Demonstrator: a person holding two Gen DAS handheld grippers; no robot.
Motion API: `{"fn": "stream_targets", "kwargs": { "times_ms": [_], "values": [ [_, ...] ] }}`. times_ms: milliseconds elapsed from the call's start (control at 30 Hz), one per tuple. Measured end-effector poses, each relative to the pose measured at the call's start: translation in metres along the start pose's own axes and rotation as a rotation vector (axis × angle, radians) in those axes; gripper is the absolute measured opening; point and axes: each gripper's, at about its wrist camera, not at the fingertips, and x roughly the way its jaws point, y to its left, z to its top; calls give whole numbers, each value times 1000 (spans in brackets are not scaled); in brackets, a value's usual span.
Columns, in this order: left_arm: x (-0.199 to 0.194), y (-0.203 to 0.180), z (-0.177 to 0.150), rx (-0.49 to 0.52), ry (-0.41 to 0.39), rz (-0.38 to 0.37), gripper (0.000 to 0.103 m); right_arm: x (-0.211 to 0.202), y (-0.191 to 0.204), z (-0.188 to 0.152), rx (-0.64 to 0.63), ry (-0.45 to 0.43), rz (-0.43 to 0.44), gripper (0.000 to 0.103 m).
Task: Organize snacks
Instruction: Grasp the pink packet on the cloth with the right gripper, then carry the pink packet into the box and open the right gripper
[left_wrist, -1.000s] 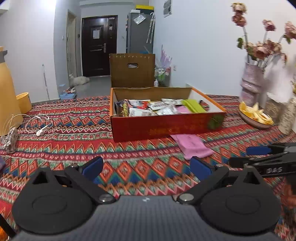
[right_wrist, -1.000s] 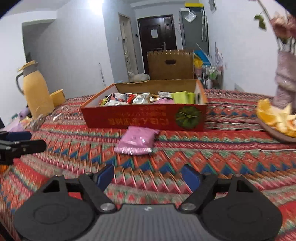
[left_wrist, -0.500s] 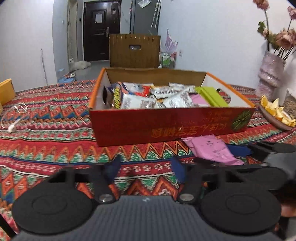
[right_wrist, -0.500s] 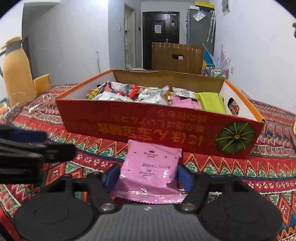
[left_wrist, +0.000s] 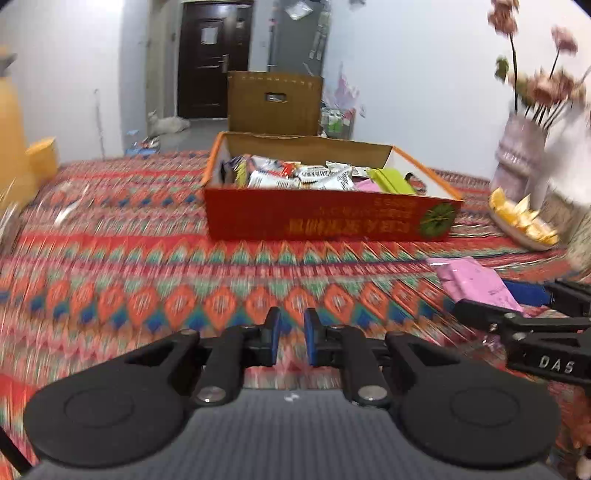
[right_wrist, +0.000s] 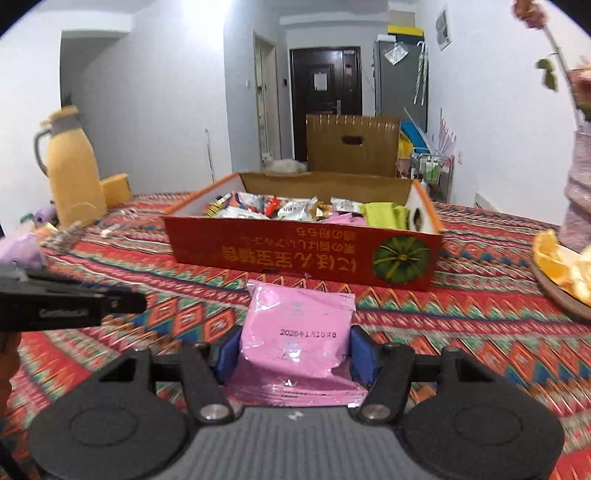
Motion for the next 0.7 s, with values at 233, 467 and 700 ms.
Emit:
{"fn": "stream_targets", "kwargs": {
  "times_ms": [233, 467, 700],
  "values": [
    [-86, 3, -66, -94, 6, 13, 14, -95, 10, -47, 26, -28, -8, 61],
    [-142, -6, -100, -78, -15, 32, 14, -164, 28, -93, 1, -17, -45, 61],
    [-172, -16, -107, -57, -76, 46, 16, -203, 36, -109, 17, -52, -49, 61]
  ]
}}
